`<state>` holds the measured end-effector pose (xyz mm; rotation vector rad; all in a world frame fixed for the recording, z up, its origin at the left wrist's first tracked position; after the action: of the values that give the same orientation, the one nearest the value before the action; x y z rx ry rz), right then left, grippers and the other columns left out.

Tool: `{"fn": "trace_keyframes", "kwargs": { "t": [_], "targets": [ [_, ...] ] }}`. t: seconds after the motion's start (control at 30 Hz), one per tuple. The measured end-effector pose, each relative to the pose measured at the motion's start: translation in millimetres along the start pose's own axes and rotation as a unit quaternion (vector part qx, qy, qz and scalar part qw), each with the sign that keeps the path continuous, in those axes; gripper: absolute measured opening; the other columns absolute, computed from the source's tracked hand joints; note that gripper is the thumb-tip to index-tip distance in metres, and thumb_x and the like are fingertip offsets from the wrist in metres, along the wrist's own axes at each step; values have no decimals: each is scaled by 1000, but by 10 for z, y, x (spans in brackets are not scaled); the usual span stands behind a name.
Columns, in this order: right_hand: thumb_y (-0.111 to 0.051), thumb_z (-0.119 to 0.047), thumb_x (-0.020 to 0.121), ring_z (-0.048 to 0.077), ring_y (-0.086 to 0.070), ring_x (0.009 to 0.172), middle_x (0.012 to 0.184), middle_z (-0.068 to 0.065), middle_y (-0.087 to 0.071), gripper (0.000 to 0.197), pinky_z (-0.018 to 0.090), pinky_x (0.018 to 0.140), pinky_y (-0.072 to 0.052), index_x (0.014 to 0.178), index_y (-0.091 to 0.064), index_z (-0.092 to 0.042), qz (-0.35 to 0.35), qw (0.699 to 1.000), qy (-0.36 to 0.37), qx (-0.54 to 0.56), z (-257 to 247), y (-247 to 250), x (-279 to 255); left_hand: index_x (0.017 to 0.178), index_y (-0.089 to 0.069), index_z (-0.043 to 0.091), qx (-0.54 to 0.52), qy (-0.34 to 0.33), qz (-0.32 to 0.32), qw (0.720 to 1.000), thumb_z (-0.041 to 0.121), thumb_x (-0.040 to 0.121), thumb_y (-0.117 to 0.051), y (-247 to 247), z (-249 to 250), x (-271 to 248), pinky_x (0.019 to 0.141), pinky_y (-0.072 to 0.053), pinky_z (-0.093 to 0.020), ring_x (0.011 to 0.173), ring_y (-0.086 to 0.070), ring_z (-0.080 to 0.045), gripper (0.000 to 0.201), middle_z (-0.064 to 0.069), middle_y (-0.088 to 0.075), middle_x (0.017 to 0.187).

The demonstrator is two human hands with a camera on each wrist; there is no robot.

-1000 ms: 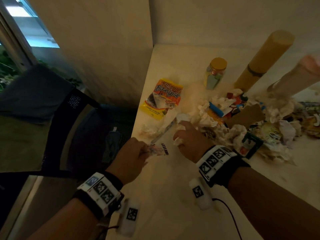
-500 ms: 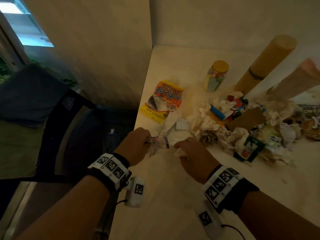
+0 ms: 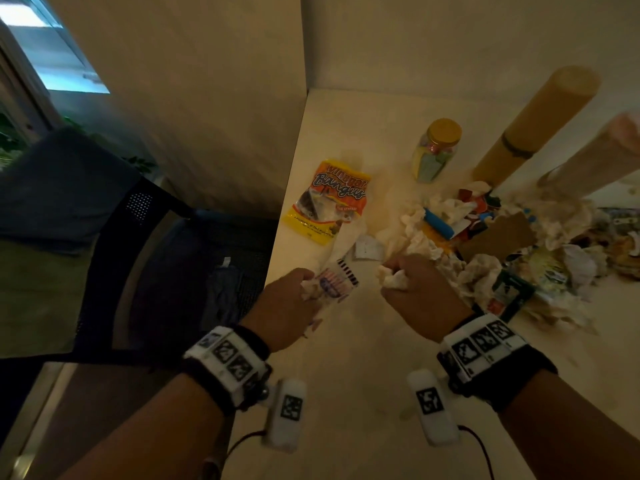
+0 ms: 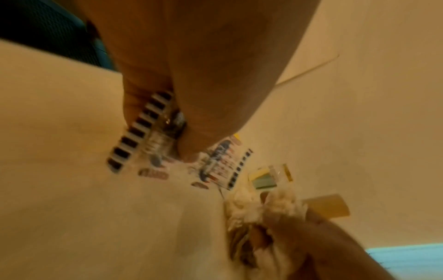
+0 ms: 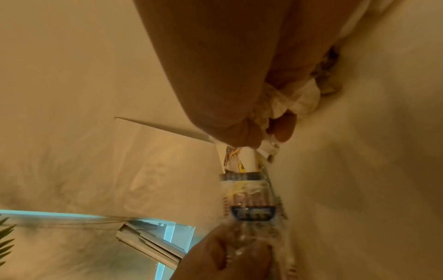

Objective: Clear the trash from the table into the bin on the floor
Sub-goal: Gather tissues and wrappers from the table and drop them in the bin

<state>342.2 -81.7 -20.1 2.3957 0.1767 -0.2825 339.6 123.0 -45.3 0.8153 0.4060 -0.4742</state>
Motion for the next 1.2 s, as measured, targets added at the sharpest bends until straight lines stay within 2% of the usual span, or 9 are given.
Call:
{"fn": "trace_keyframes", "kwargs": {
  "t": [0.07, 0.17, 0.27, 0.43, 0.67, 0.77, 0.93, 1.07, 1.2],
  "targets": [
    [-63, -15, 79, 9, -41, 70, 78, -4, -44, 11, 23, 68, -32, 84, -58, -24, 12, 999, 10, -30, -38, 23, 61, 131, -43, 16, 82, 21, 16, 996, 25, 93, -59, -130, -5, 133, 82, -47, -30, 108, -54, -26, 42, -8, -53, 124],
    [-58, -16, 83, 20, -46, 106, 124, 6, -39, 26, 20, 85, -32, 109, -58, -13, -31, 990, 14, -139, -88, -172, 186, 113, -47, 13, 170, 26, 43, 984, 18, 91, -53, -217, -20, 180, 87, -45, -43, 108, -48, -34, 24, -12, -46, 117],
    [-57, -20, 85, 31, -36, 133, 153, 9, -20, 41, 37, 106, -36, 125, -51, -10, -84, 980, -5, -181, -119, -447, 295, 102, -45, 14, 212, 38, 41, 976, 15, 90, -47, -255, -90, 96, 85, -44, -45, 101, -44, -33, 12, -11, -41, 111],
    [-57, -15, 82, 31, -49, 113, 127, 7, -44, 28, 42, 99, -42, 111, -55, -13, -104, 963, 19, -247, -147, -698, 296, 91, -45, 21, 208, 26, 43, 977, 19, 92, -47, -158, -368, -51, 80, -47, -43, 91, -44, -27, 3, -3, -41, 103],
    [-51, -10, 89, 27, -45, 107, 120, 6, -46, 23, 37, 89, -44, 110, -56, -15, -90, 967, 86, -221, -133, -811, -18, 82, -43, 23, 97, -64, 88, 989, 18, 91, -57, 340, -93, -101, 50, -33, -22, 60, -48, -11, 17, 4, -52, 70],
    [-47, -8, 89, 24, -45, 106, 119, 3, -45, 36, 34, 86, -42, 123, -49, -20, -68, 978, 77, -181, -112, -714, -16, 86, -44, 24, 29, -79, 92, 992, 18, 91, -56, 421, 164, 90, 57, -47, -33, 67, -57, -18, 14, -2, -61, 78],
    [-47, -10, 89, 28, -38, 119, 128, 7, -39, 65, 39, 99, -40, 148, -19, -18, -97, 973, 27, -208, 46, -707, 77, 111, -49, 21, 63, -69, 111, 989, 33, 90, -58, 230, 482, 495, 77, -50, -42, 91, -59, -29, 26, -7, -61, 102],
    [-48, -11, 90, 29, -43, 110, 119, 8, -42, 44, 37, 88, -41, 133, -39, -16, -109, 965, 26, -238, 10, -703, 145, 116, -49, 22, 158, 13, 133, 978, 52, 85, -60, 96, 405, 699, 90, -45, -48, 109, -50, -32, 45, -4, -58, 115],
    [-52, -9, 88, 29, -43, 109, 117, 8, -43, 34, 36, 86, -39, 121, -46, -16, -112, 964, 29, -238, 50, -709, 167, 104, -56, 20, 224, 21, 115, 968, 44, 91, -50, 41, 260, 722, 87, -46, -46, 107, -52, -33, 28, -7, -59, 113]
  ]
}}
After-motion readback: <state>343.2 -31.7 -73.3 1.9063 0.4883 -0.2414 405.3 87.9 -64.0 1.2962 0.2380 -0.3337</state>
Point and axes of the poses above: each hand's wrist, its own x-axis towards the middle knuckle, its own y-axis out of the back of the hand, z = x × y, the point moved 10 cm from there along x, towards the middle knuckle
